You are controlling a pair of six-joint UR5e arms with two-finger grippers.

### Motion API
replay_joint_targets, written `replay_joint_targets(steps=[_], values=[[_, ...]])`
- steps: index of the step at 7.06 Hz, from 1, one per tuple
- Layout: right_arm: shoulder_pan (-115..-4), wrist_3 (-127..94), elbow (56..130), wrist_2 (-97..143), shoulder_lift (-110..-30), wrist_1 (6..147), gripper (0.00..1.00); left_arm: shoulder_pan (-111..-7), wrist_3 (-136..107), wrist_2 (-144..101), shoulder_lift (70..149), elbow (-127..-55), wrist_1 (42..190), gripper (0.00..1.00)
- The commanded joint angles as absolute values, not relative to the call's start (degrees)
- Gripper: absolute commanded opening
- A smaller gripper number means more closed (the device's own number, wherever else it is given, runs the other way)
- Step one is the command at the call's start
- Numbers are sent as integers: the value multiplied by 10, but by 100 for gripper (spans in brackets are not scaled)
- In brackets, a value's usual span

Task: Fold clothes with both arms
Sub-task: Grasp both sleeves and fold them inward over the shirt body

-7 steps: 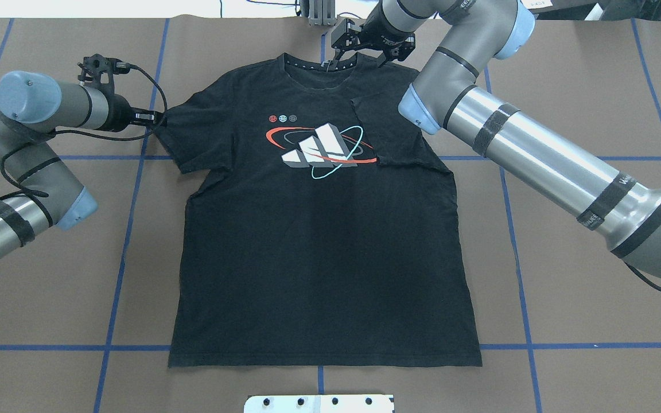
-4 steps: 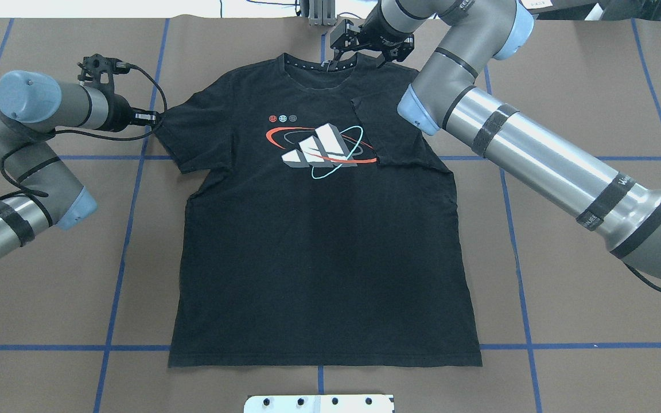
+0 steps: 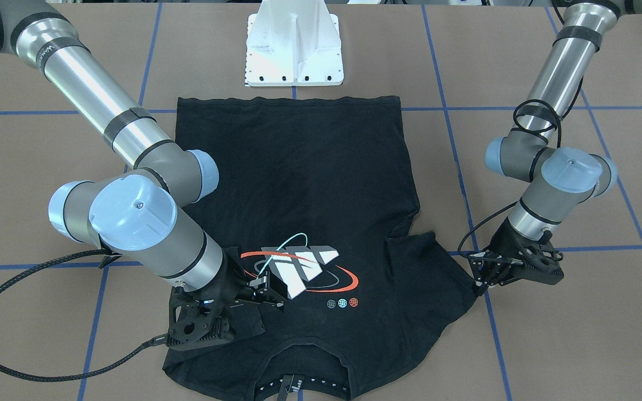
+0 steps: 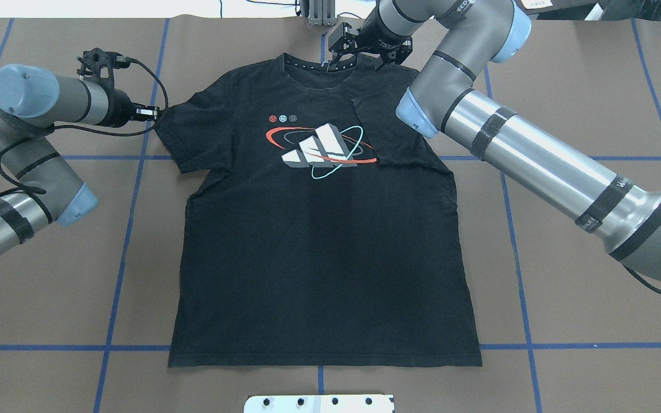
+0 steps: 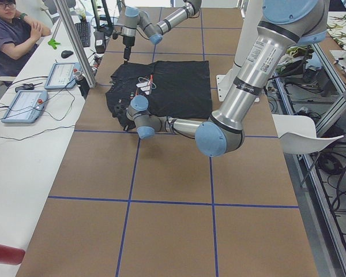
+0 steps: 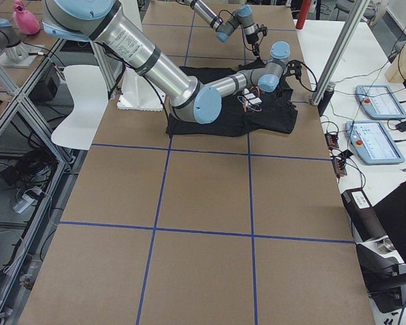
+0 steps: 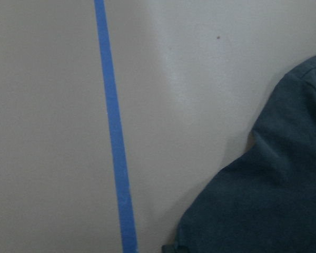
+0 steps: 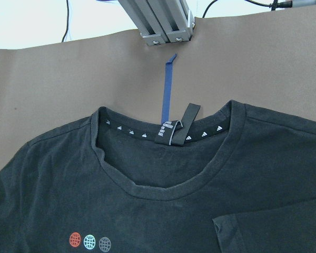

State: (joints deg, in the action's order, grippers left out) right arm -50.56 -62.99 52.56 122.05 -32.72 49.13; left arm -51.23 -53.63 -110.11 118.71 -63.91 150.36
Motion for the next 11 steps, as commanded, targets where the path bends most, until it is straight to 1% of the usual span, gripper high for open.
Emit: replay_joint_targets(steps=[1, 2, 3, 4, 5, 6, 10, 11], values=[[-503, -629, 526, 1217, -329, 491, 100, -524, -540, -1143, 1185, -706, 1446, 0], [-504, -630, 526, 1218, -329, 490, 100, -523, -542, -1145, 1185, -756, 1384, 0], [-506, -626, 533, 1218, -332, 488, 100, -519, -548, -1146, 1189, -792, 1336, 0], [-514, -621, 560, 1223, -361, 488, 100, -513, -593, -1150, 1200, -795, 1330, 0], [-528, -619, 585, 1235, -393, 486, 100, -512, -621, -1150, 1231, -786, 1327, 0], [-537, -600, 596, 1250, -410, 485, 100, -505, -654, -1150, 1263, -763, 1327, 0], [-550, -576, 614, 1257, -447, 485, 100, -451, -747, -1123, 1400, -619, 1340, 0], [-552, -576, 621, 1257, -452, 485, 100, -445, -759, -1095, 1404, -608, 1358, 0]])
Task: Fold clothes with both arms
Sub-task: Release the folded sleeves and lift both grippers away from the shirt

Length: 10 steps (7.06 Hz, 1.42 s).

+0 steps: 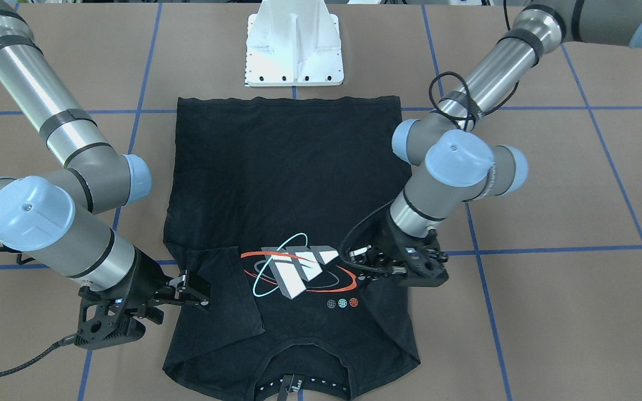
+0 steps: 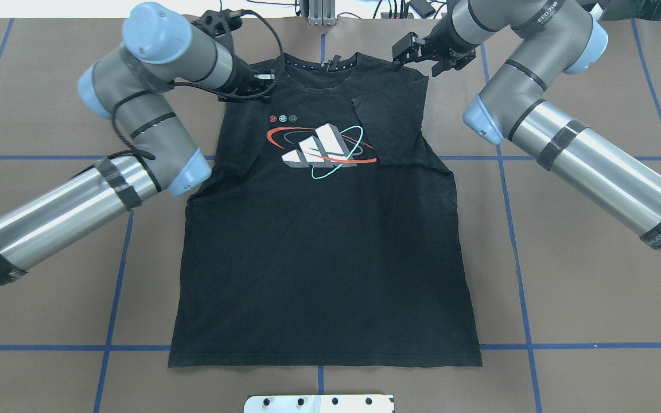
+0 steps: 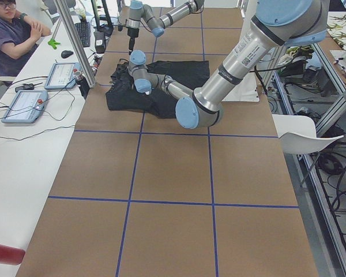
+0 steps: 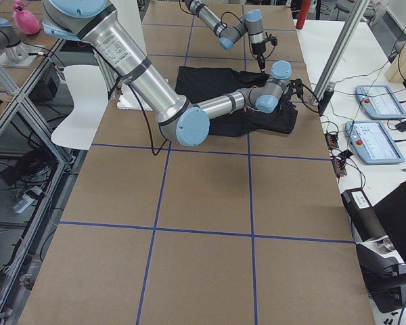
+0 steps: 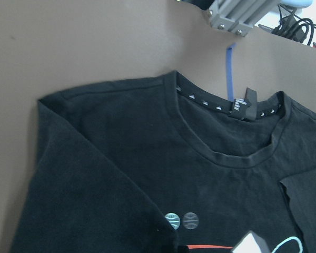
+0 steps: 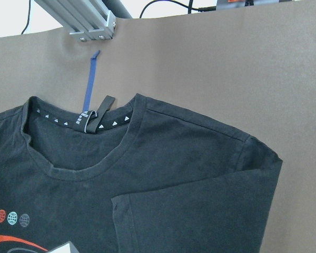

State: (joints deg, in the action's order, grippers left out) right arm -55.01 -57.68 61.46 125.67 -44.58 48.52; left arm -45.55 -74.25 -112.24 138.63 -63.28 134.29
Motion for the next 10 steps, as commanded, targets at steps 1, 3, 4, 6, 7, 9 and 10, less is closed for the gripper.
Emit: replay_joint_targets(steps=[1, 3, 4, 6, 7, 9, 10], values=[[-552, -576, 621, 1257, -453, 485, 100, -441, -764, -1086, 1405, -590, 1384, 0], [-551, -575, 622, 1256, -453, 485, 100, -440, -768, -1086, 1405, -584, 1396, 0], [-551, -575, 622, 1256, -456, 485, 100, -439, -776, -1086, 1413, -584, 1397, 0], [-551, -575, 623, 1256, -458, 485, 100, -438, -785, -1054, 1428, -535, 1452, 0], [-551, -575, 623, 1256, -459, 485, 100, -438, -785, -1052, 1430, -510, 1482, 0], [-551, -575, 623, 1255, -459, 485, 100, -438, -786, -1036, 1437, -507, 1484, 0], [-550, -574, 623, 1255, -461, 485, 100, -437, -788, -1036, 1448, -497, 1484, 0]])
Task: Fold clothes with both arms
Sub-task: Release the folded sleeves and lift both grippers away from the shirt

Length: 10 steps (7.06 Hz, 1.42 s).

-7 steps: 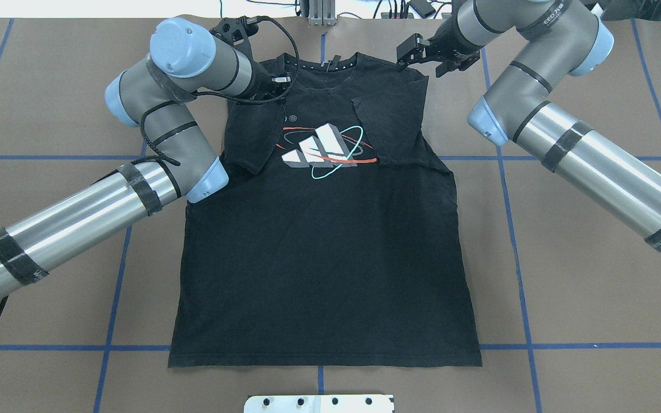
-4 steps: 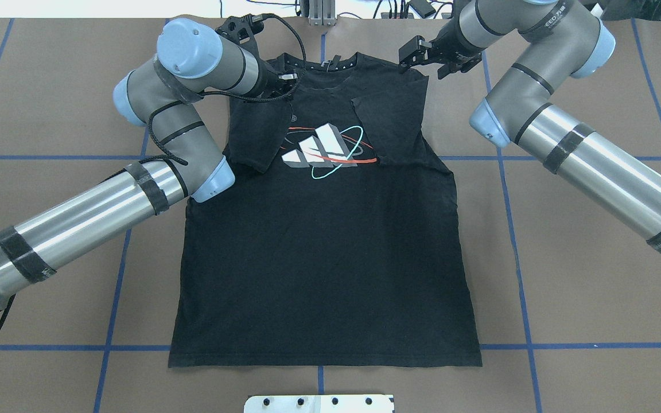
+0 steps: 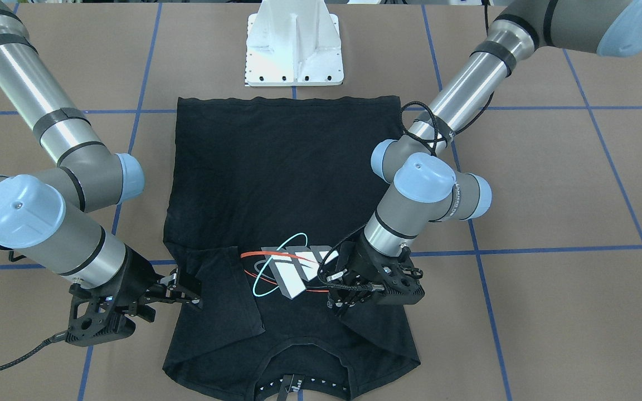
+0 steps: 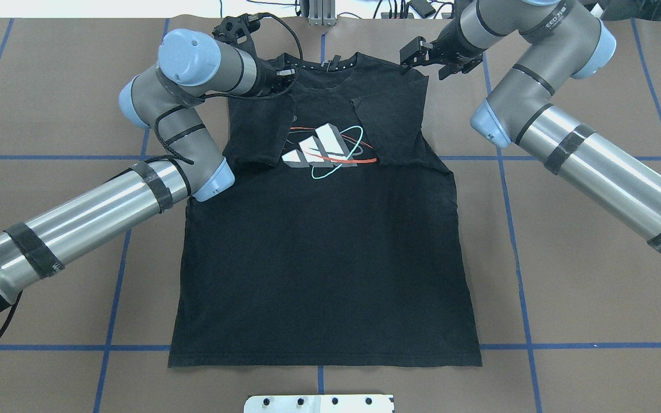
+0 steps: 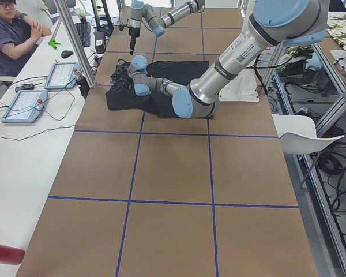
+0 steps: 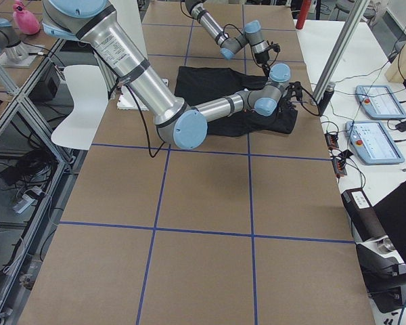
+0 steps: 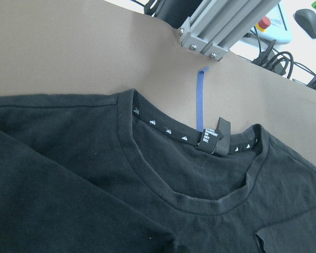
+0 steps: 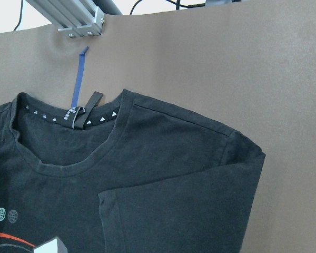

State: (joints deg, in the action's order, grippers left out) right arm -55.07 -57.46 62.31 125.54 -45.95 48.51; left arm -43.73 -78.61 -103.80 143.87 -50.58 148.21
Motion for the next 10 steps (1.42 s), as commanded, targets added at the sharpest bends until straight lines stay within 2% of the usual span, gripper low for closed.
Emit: replay_joint_targets(steps=[1, 2, 3, 6, 8, 10], values=[[-550, -574, 623, 1255, -461, 485, 100, -436, -789, -1035, 1453, -492, 1484, 0], [-550, -575, 623, 1255, -462, 485, 100, -437, -788, -1036, 1452, -492, 1484, 23], [-550, -574, 623, 1255, -462, 485, 100, -436, -788, -1036, 1453, -493, 1484, 99], [-550, -577, 625, 1256, -468, 485, 100, -439, -790, -1041, 1452, -507, 1492, 100], [-550, -597, 681, 1281, -510, 488, 100, -439, -791, -1082, 1416, -609, 1449, 100], [-551, -607, 768, 1310, -589, 494, 100, -440, -790, -1122, 1261, -792, 1426, 100]])
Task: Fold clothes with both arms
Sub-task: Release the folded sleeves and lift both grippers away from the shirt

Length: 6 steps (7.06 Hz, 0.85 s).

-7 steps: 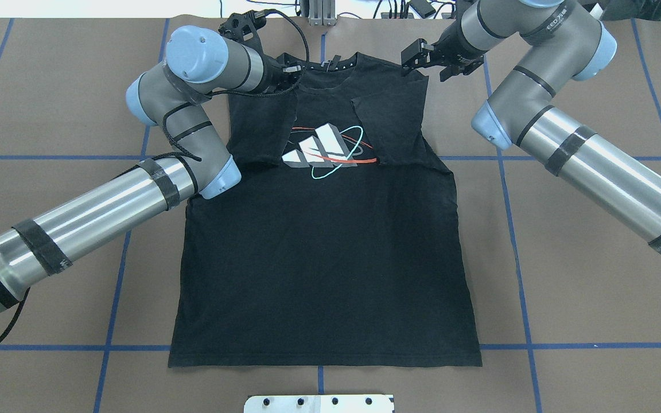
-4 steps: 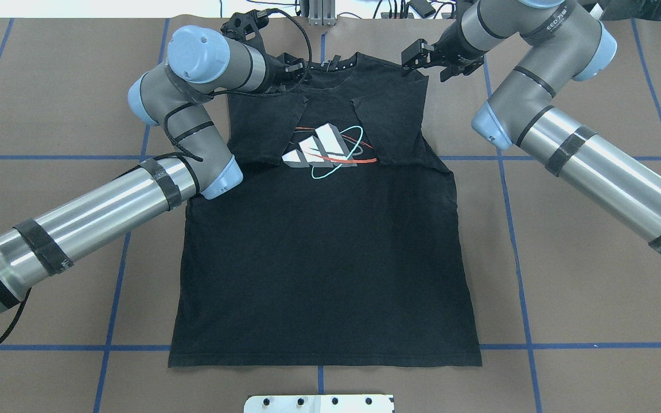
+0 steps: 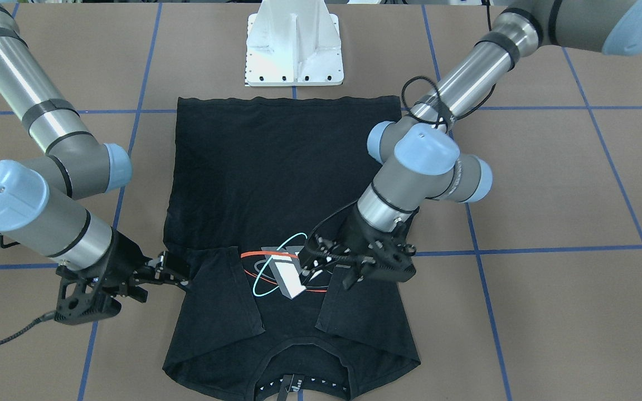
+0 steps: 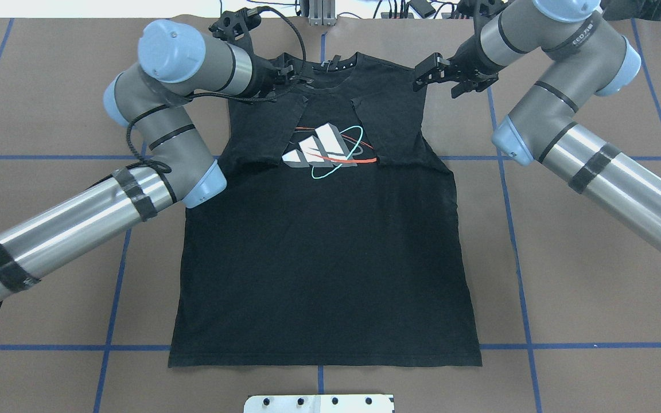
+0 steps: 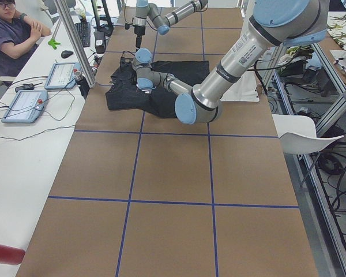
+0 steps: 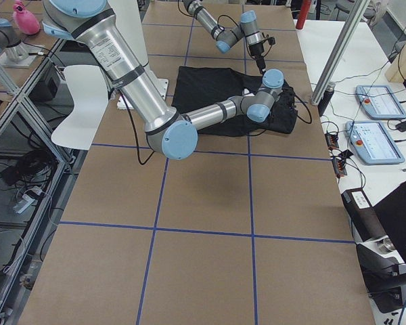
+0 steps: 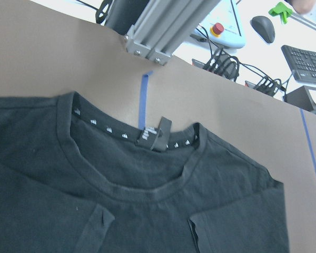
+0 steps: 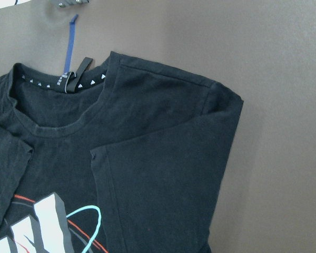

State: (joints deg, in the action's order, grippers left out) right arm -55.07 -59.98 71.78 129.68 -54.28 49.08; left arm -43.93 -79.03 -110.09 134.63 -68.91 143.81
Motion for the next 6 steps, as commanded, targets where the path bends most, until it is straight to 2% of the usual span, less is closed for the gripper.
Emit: replay_joint_targets(steps=[1, 4, 6], values=[[-552, -638, 806, 1329, -626, 494, 100, -440, -790, -1128, 1195, -867, 1411, 100], [-521, -723, 943, 1384, -773, 500, 100, -440, -791, -1153, 1043, -1094, 1283, 99], [-477, -748, 1037, 1378, -892, 499, 100, -438, -792, -1151, 1027, -1128, 1285, 99]])
